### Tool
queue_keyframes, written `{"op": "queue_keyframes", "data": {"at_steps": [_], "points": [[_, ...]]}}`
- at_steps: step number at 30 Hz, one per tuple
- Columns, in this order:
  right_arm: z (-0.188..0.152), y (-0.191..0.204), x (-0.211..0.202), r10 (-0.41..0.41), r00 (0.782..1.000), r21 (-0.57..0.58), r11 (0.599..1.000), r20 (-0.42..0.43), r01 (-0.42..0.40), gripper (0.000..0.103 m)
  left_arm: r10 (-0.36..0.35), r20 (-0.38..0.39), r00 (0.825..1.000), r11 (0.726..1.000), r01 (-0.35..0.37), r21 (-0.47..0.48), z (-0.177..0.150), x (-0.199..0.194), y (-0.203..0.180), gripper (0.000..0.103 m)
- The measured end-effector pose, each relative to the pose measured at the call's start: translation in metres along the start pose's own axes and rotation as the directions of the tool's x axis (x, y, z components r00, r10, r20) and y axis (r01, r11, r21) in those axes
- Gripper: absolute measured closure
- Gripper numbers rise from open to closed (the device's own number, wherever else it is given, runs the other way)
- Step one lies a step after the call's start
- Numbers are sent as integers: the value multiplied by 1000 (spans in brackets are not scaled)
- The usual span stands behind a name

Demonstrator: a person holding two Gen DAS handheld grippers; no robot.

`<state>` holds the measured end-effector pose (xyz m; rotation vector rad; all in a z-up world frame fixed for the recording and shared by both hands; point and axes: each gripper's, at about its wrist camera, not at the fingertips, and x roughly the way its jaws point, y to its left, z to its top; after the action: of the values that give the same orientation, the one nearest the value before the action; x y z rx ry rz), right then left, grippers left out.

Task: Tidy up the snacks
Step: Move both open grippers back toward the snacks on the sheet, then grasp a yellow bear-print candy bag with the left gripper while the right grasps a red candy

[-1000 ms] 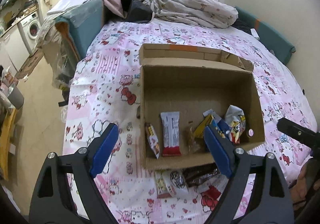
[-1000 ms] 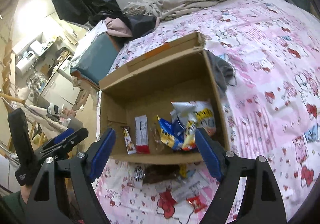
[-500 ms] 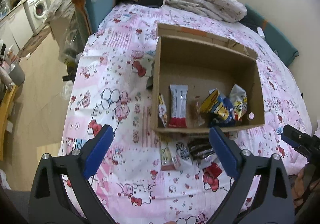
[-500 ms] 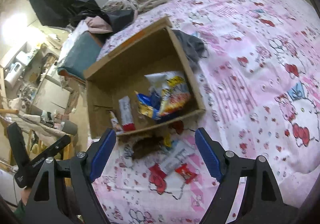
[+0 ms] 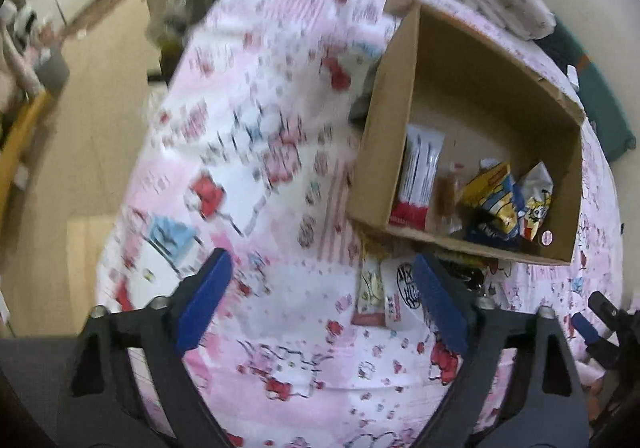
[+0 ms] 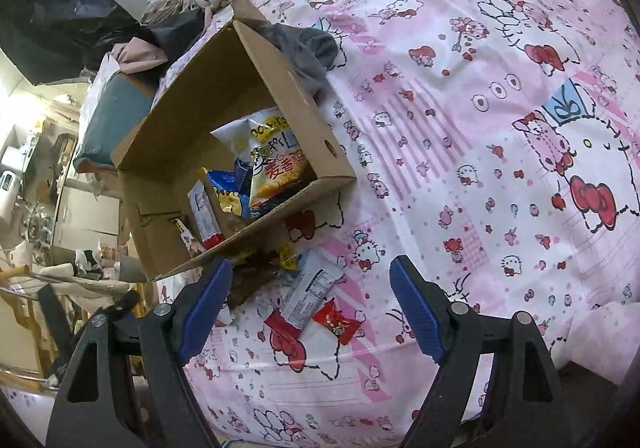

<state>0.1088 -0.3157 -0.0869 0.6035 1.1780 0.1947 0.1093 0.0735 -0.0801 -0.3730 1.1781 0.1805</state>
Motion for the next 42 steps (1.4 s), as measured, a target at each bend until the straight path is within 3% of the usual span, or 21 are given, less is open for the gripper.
{"op": "queue_keyframes", "data": {"at_steps": [1, 4, 7, 9, 16, 22, 27, 29, 30, 34, 37, 42], "points": [[0, 1, 1, 2, 1000, -3, 1000, -3, -2, 19, 4, -24, 1000, 1000, -4, 7, -1, 9, -3, 32], [1, 3, 3, 6, 1000, -6, 1000, -6, -6, 19, 32, -94, 995, 998, -28, 48, -5, 37, -16, 43], [2, 2, 5, -3, 1000, -8, 1000, -7, 3, 19, 125, -134, 983, 986, -108, 126, -11, 64, -29, 45], [2, 1, 6, -6, 1000, -8, 1000, -11, 6, 19, 145, -165, 976, 981, -119, 156, -16, 78, -35, 45], [4, 0, 9, -6, 1000, -9, 1000, -17, 6, 19, 119, -167, 979, 975, -83, 207, -24, 85, -57, 47], [4, 1, 12, -17, 1000, -14, 1000, -24, 17, 19, 87, -177, 980, 981, -54, 186, -22, 92, -64, 47], [3, 1, 13, -33, 999, -13, 999, -26, 33, 19, 136, -173, 976, 965, -91, 246, -26, 109, -76, 46], [3, 0, 13, -42, 999, -15, 999, -23, 42, 19, 143, -163, 976, 964, -100, 247, -27, 109, -77, 53], [3, -1, 13, -47, 999, -14, 999, -23, 46, 19, 150, -158, 976, 964, -109, 242, -32, 108, -81, 81], [2, -3, 14, -54, 998, -9, 998, -35, 54, 19, 166, -163, 973, 958, -120, 260, -34, 105, -78, 80], [0, -2, 21, -70, 995, -25, 997, -68, 68, 19, 149, -188, 971, 969, -106, 222, -40, 96, -63, 80], [-17, 15, 57, -180, 961, -188, 972, -209, 142, 22, 107, -215, 971, 984, -73, 161, -48, 70, -46, 80]]}}
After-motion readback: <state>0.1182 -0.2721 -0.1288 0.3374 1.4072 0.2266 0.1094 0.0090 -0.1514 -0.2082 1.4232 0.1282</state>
